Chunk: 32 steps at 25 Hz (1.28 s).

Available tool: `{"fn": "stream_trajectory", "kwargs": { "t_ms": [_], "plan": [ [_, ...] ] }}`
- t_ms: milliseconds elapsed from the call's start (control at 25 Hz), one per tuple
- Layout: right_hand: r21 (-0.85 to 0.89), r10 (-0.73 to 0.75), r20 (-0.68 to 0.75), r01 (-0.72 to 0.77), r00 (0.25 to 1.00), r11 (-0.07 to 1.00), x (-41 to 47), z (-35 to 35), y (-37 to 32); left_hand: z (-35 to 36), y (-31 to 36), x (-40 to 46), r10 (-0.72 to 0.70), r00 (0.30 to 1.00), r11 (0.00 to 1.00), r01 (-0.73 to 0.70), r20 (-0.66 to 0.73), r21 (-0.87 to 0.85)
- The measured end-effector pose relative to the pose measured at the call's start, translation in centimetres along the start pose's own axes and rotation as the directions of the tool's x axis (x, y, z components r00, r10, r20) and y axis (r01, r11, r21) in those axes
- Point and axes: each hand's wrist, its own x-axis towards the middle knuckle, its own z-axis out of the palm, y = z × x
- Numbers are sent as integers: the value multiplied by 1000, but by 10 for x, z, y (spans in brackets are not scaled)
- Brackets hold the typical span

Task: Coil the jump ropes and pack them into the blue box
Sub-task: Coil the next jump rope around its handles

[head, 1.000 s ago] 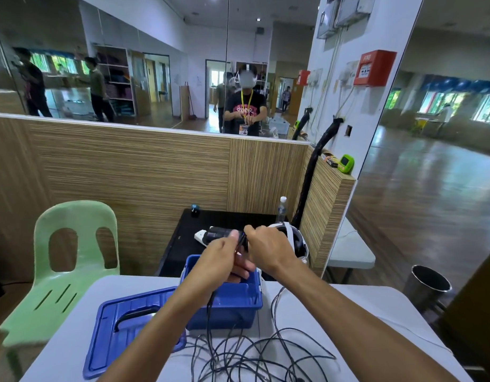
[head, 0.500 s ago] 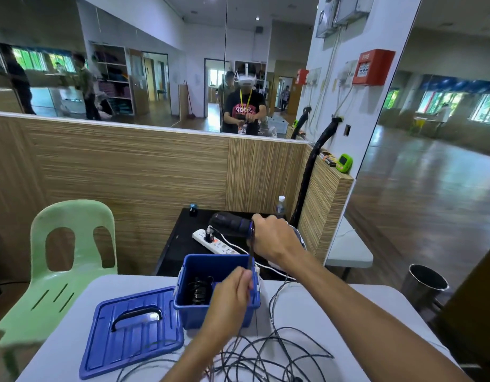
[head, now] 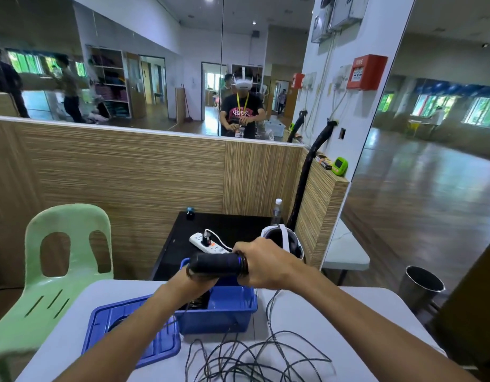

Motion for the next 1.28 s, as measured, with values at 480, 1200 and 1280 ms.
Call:
{"fn": "stream_trajectory", "kwargs": {
  "t_ms": [480,1200,1280],
  "plan": [
    [-297,-67,-16,59,998,953,-10,27,-16,-48,1,52,433,891,623,-406,138,668],
    [-122,233,-207,-261,950,958,5,44,6,-7,49,-5,69,997,815,-37,-33,578],
    [-99,228,-266,-262,937,960,6,38,11,6,49,-12,77,992,881,-21,-98,473]
  ]
}}
